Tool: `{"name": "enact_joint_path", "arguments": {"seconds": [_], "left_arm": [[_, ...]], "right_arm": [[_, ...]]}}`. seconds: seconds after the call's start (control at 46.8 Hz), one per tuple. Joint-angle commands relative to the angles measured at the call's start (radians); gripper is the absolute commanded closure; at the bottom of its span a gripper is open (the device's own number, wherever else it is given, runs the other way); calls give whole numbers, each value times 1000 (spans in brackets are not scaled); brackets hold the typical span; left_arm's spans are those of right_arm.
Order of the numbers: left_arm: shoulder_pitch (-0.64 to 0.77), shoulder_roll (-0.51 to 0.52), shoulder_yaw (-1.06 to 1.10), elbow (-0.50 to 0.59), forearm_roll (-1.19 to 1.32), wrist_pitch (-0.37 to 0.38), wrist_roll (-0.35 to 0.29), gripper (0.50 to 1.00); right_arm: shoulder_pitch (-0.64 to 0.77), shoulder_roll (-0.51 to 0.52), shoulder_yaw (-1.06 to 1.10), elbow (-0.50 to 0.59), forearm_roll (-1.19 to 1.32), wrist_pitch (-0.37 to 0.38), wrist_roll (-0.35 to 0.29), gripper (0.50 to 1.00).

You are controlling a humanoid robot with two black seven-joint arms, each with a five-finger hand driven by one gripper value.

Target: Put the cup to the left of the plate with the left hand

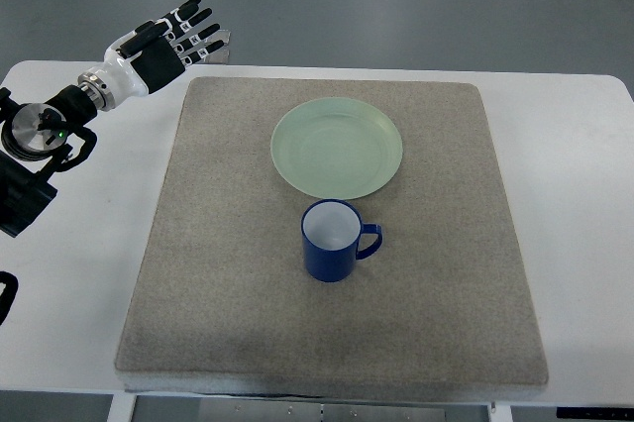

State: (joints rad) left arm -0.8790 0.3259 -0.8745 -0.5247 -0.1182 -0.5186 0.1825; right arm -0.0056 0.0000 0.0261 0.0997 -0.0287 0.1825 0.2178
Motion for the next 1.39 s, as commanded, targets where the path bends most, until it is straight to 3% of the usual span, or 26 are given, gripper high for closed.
{"name": "enact_joint_path", "arguments": {"seconds": [0.0,0.428,0.578,0.77,0.898,1.005,1.176,1.369], "left_arm": [[-1,-1,-1,0,-1,0,0,500],[-11,7,9,2,5,6,0,500],[-11,7,8,0,96,-33,-8,500],[-5,18,0,0,256,-70,-120,500],[5,65,9,-15,272,-92,-136,500],[52,117,6,-87,321,-92,-161,500],[159,217,-1,-267,436,-92,-279,500],[248,239,-5,-337,610,-92,-389,500]], "right_arm": [[-1,0,0,0,0,0,0,568],[-1,0,0,0,1,0,0,568],[-1,0,0,0,0,0,0,568],[-1,0,0,0,1,0,0,568],[-1,0,0,0,0,0,0,568],[-1,0,0,0,0,0,0,568],[-1,0,0,0,1,0,0,568],[-1,0,0,0,1,0,0,568]]}}
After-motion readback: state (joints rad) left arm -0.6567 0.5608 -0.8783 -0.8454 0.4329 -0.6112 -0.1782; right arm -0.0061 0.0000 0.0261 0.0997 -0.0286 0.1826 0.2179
